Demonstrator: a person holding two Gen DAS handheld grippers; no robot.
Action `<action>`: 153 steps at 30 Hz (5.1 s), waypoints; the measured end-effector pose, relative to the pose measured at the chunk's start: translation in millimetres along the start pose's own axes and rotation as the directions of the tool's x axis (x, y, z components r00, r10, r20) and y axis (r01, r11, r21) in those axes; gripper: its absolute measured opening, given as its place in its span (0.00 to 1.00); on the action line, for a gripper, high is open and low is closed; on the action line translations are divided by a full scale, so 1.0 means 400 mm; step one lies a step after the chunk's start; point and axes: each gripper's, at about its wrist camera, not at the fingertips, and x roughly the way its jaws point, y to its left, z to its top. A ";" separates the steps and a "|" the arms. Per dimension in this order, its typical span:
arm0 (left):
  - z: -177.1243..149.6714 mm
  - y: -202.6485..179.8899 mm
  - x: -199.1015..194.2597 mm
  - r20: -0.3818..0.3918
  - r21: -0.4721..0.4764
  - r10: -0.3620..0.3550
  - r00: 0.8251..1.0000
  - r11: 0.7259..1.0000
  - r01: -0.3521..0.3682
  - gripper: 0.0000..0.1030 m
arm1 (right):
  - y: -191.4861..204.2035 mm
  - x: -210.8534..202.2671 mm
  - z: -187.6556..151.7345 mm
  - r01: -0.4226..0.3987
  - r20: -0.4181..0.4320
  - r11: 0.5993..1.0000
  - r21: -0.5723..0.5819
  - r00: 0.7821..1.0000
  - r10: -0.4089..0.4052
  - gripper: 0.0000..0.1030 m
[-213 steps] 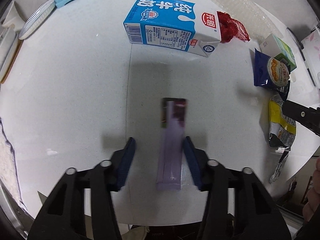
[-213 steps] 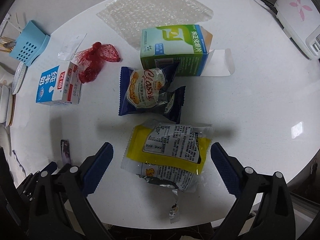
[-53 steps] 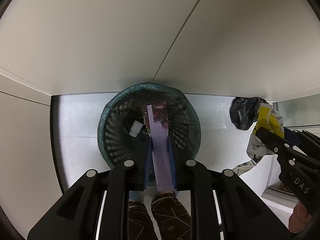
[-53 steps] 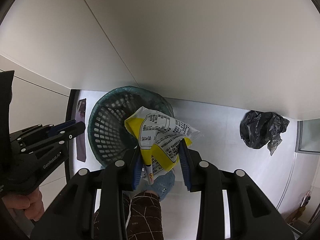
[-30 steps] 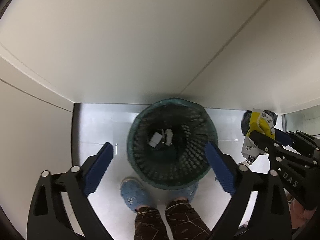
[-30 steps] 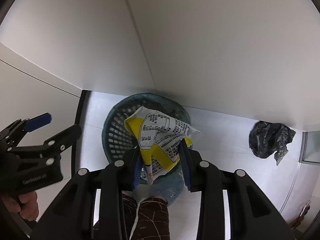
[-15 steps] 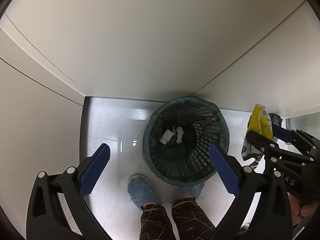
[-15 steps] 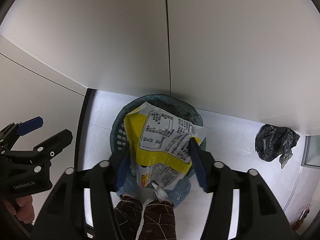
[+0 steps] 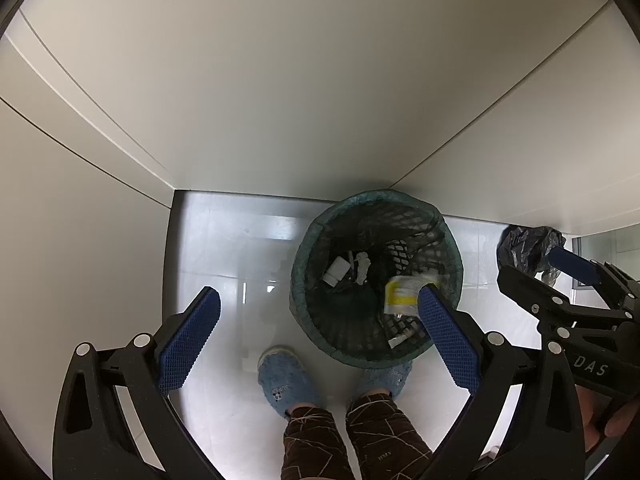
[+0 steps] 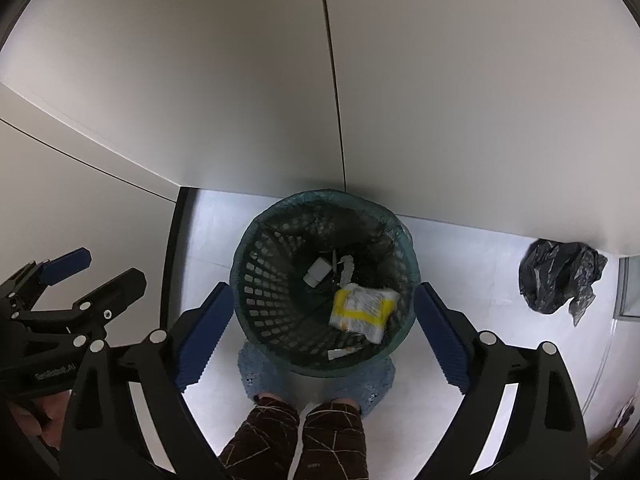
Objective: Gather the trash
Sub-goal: 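Open the left tool to drop the wrapper while the right tool drops the yellow bag, then raise both open tools back up over the counter, then grasp the milk carton with the left tool while the right tool grasps the green medicine box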
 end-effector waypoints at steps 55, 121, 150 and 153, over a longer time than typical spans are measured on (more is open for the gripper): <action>0.233 -0.274 -1.115 0.308 -0.024 0.008 0.951 1.000 -0.001 0.94 | -0.132 -1.156 0.225 0.104 0.379 0.994 -0.038 0.922 -0.082 0.91; 1.147 -0.217 -0.827 0.194 0.269 -0.004 0.981 0.962 -0.049 0.94 | -0.127 -0.878 1.101 0.191 0.012 0.941 0.279 0.979 -0.202 0.91; 1.135 -0.247 -0.820 0.031 0.899 -0.169 0.985 0.436 0.046 0.95 | -0.179 -0.889 1.122 0.156 -0.039 0.828 0.539 0.986 -0.161 0.91; 1.134 -0.258 -0.820 0.023 0.910 -0.176 0.984 0.412 0.052 0.95 | -0.198 -0.879 1.121 0.135 -0.046 0.779 0.612 0.990 -0.135 0.91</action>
